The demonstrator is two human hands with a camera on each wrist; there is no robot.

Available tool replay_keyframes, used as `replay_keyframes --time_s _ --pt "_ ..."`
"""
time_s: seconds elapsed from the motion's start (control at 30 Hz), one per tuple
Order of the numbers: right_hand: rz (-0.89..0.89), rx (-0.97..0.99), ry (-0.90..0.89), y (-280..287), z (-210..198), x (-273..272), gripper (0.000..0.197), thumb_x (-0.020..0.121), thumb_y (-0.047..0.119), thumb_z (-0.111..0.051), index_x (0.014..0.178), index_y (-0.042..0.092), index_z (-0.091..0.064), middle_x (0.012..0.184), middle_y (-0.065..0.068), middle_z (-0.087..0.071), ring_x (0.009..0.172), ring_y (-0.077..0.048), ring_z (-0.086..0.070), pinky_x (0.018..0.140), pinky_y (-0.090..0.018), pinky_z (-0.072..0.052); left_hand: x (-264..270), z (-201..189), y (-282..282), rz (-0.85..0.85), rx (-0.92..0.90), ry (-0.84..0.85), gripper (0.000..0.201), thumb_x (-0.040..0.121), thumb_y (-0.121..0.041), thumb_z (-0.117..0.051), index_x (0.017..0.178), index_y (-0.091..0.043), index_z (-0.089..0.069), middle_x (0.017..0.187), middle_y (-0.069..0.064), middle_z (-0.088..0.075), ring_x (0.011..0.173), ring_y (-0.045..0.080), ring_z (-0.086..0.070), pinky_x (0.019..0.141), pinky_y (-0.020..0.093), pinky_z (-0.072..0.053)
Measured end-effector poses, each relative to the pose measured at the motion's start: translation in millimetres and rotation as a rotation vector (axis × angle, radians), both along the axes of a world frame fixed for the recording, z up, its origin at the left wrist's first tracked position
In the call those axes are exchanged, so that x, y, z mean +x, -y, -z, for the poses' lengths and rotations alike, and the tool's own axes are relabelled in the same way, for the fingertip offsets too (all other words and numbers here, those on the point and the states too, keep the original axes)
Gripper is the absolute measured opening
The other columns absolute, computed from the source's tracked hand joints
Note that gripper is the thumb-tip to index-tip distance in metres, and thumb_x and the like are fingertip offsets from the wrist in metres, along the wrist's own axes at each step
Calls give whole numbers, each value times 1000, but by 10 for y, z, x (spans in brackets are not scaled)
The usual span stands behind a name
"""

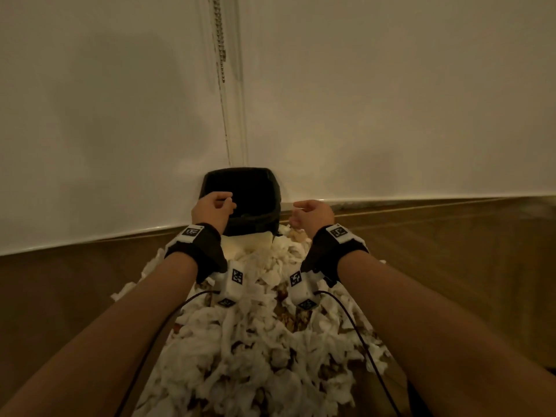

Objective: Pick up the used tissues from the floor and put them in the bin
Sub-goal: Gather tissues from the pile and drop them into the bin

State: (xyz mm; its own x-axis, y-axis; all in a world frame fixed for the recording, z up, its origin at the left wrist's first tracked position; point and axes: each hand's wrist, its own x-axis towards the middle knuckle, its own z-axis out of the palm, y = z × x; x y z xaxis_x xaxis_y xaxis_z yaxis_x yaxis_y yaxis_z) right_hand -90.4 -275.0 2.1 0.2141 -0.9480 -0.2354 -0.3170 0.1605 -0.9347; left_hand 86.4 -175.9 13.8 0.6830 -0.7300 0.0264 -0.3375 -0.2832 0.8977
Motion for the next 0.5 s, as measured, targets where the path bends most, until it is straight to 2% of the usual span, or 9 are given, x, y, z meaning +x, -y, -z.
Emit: replay_keyframes --time_s 0.07,0.13,0.2,0.3,0.4,0.5 --pt "8 1 -41 -49 57 -207 9 90 13 -59 89 10 -67 85 -11 -69 84 -26 -69 86 -41 -55 -149 28 -89 80 29 7 22 97 -17 -42 104 -16 -63 89 4 -69 75 9 -64 65 21 -50" --pt "34 15 -79 -116 131 -407 17 92 19 -57 81 11 -67 77 -8 -69 83 -27 -69 85 -43 -56 -323 80 -190 147 77 11 23 98 -15 -40 100 -17 -63 84 3 -69 70 8 -62 58 16 -45" --pt "51 40 -106 -203 219 -605 24 94 21 -52 89 4 -68 75 -7 -66 78 -26 -67 81 -43 -57 -512 150 -309 195 129 -11 24 96 -12 -40 98 -17 -64 82 2 -68 74 11 -63 62 18 -46" --pt "53 84 -210 -335 374 -902 27 95 20 -48 102 0 -66 83 -12 -67 74 -25 -63 78 -41 -56 -810 287 -482 257 198 -20 27 95 -10 -38 95 -17 -64 84 3 -69 78 14 -63 65 21 -46" --pt "52 86 -314 -455 511 -1139 29 94 19 -49 103 -2 -66 99 -21 -69 81 -28 -62 85 -47 -54 -1081 460 -615 334 282 1 31 94 -9 -36 91 -20 -65 89 3 -70 82 15 -64 70 23 -48" --pt "28 105 -383 -595 651 -1333 35 94 22 -48 103 -7 -65 106 -26 -65 76 -26 -55 88 -52 -50 -1318 683 -723 499 450 135 32 94 -8 -37 99 -20 -66 101 1 -68 92 18 -62 77 25 -49"
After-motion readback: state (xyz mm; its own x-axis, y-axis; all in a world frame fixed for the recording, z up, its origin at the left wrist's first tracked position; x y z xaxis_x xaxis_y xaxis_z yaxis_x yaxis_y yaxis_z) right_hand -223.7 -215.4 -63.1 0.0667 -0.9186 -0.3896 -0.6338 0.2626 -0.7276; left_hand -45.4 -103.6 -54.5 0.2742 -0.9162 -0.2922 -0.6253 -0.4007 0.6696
